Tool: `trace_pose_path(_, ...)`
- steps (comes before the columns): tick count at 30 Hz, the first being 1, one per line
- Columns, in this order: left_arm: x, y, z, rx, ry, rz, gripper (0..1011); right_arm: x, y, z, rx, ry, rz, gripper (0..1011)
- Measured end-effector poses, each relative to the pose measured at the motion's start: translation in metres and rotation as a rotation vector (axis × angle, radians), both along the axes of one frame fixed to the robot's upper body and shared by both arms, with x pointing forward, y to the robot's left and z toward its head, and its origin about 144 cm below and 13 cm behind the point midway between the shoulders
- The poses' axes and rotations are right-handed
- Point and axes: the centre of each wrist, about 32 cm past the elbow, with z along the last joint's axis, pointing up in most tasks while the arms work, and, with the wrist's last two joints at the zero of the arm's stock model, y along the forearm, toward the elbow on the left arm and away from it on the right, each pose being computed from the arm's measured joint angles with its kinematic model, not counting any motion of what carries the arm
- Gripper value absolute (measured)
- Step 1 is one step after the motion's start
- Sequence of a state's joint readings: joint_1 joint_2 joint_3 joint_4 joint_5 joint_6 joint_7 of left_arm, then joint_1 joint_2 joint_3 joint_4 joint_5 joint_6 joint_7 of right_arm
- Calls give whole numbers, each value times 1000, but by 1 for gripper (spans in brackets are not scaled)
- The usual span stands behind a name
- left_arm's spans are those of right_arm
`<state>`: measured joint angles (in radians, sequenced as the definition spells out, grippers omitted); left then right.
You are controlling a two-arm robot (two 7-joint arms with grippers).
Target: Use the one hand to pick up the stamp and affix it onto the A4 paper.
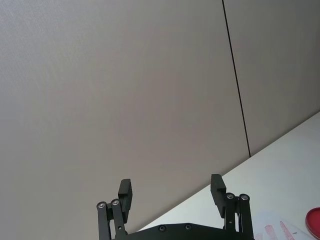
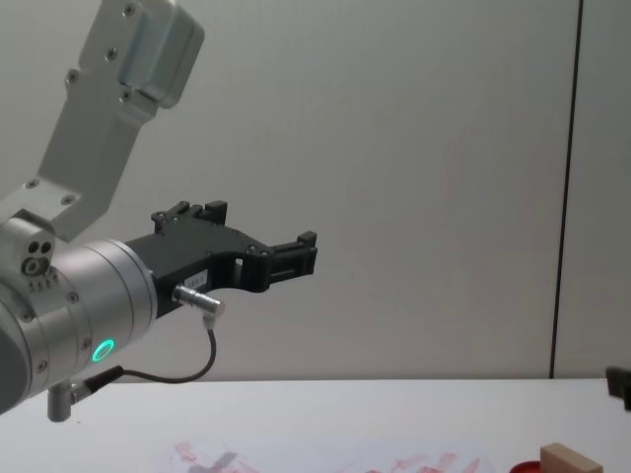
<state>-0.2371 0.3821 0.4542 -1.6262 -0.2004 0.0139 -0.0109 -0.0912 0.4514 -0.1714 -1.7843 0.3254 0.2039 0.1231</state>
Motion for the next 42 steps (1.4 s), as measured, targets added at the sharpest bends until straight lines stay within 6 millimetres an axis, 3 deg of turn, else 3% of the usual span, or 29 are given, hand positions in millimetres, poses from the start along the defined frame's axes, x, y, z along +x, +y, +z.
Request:
trace_pose_path(30,0,0,0,0,0,0,1002,43,25,-35,-113,157,72,1001)
trace_pose_path(35,0,0,0,0,0,0,1001,47,28,-37,-120,164,81,922)
trace_pose_path(42,0,0,0,0,0,0,1001,51,31,-39,-128,171,90,713)
